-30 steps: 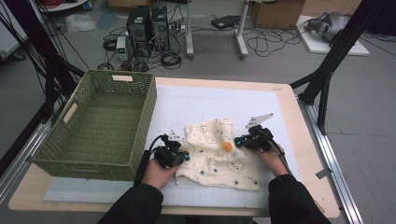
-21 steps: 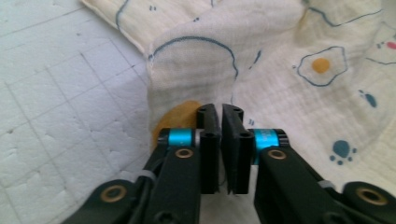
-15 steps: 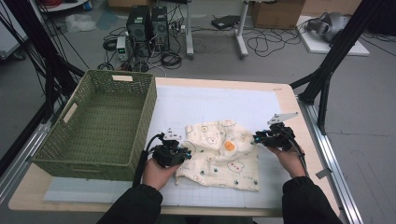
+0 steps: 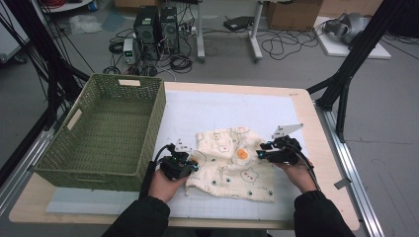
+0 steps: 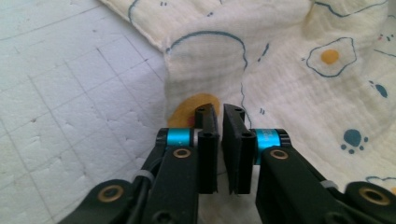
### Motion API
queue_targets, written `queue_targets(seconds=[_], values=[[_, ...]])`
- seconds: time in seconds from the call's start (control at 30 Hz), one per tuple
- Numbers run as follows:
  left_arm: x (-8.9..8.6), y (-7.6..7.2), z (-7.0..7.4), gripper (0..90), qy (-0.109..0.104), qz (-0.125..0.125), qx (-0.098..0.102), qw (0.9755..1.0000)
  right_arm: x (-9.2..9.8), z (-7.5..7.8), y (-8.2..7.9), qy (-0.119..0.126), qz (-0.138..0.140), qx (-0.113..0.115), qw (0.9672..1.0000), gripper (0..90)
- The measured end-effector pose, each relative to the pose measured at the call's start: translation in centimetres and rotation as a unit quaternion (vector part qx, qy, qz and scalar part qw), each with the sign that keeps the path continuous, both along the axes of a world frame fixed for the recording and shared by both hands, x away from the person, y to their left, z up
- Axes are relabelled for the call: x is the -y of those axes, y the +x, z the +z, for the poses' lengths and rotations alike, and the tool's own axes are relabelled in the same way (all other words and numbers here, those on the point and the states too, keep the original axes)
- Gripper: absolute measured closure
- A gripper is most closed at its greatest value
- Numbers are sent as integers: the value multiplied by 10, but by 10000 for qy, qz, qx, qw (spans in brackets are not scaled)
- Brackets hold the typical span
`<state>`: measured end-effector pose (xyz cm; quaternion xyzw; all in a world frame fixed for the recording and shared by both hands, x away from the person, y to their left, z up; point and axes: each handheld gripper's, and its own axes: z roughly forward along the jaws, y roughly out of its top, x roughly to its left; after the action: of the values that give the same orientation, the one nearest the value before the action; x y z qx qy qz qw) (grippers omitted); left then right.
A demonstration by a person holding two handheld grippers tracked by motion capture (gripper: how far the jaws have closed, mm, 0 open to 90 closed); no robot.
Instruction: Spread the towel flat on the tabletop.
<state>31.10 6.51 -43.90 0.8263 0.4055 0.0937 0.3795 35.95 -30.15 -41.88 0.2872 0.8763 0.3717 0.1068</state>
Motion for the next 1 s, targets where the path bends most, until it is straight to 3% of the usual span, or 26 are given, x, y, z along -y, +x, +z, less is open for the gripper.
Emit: queue_targets(seconds=[0.13,0.2,0.33,0.43,0.47,0.53,0.57,0.63,0.73,0.87,1.0], values=[[0,-8,4,772,-80,-65,84,9999,0,2,-23,212,256,32,9994,585],[-1,-14,7,693,-83,-96,132,9998,0,2,-35,242,345,54,9991,571],[-4,-25,8,655,-44,-242,131,9996,-2,-3,-58,333,743,-85,9966,556],[-3,-25,1,688,77,-284,46,9996,-8,-9,-68,169,1017,-196,9945,573],[-3,-25,-1,717,41,-264,116,9996,-11,-12,-70,84,1114,-247,9934,604],[-4,-25,-2,800,39,-288,144,9995,-15,-17,-71,-96,1297,-368,9908,681],[-4,-25,-1,852,21,-322,108,9994,-17,-19,-72,-157,1315,-324,9907,725],[-3,-26,0,875,44,-394,54,9992,-15,-19,-71,-92,1391,-401,9894,860],[-3,-32,2,879,-43,-647,-136,9978,-13,-18,-73,-100,1505,-491,9873,886],[-4,-40,9,852,-226,-702,-56,9973,-1,-14,-82,-76,1787,-680,9815,885],[-4,-31,18,780,-520,-525,55,9973,10,-6,-78,280,1450,-521,9877,783]])
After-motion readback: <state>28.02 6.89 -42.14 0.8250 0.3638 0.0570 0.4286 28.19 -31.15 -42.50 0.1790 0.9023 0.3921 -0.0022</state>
